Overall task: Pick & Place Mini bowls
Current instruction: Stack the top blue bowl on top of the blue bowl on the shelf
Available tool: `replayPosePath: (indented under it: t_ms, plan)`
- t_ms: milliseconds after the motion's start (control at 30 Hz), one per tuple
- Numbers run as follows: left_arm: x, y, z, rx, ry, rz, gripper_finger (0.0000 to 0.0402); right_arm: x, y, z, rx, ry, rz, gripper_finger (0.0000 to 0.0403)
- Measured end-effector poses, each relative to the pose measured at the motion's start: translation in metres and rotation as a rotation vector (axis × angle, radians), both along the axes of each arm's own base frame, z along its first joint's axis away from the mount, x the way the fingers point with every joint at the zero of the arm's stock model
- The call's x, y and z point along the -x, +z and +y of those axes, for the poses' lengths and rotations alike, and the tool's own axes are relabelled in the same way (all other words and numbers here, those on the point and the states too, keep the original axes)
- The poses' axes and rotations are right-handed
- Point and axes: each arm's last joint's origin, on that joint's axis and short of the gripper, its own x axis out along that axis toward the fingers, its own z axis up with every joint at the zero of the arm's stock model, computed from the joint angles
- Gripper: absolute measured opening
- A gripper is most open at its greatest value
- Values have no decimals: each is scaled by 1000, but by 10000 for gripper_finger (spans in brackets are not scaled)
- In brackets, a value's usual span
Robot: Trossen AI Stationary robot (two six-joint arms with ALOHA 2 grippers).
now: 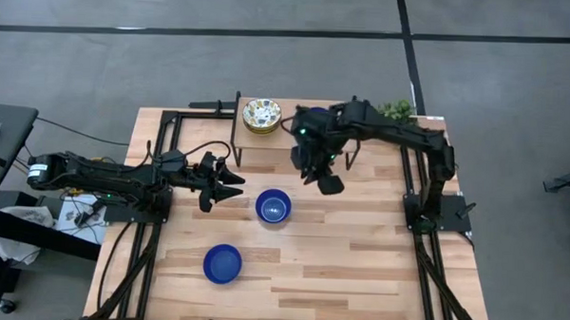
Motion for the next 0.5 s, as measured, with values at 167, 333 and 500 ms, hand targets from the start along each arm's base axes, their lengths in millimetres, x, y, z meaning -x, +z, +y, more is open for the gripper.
replayPosePath:
  t_ms: [167,333,500]
  plan:
    - [0,0,0,-1,0,0,204,-7,-28,1,-8,5,42,77]
    - [0,0,0,-48,-1,-6,204,-11,-49,0,-8,11,63,77]
    - [0,-1,-1,-59,-59,2,204,-13,-65,0,-11,11,82,77]
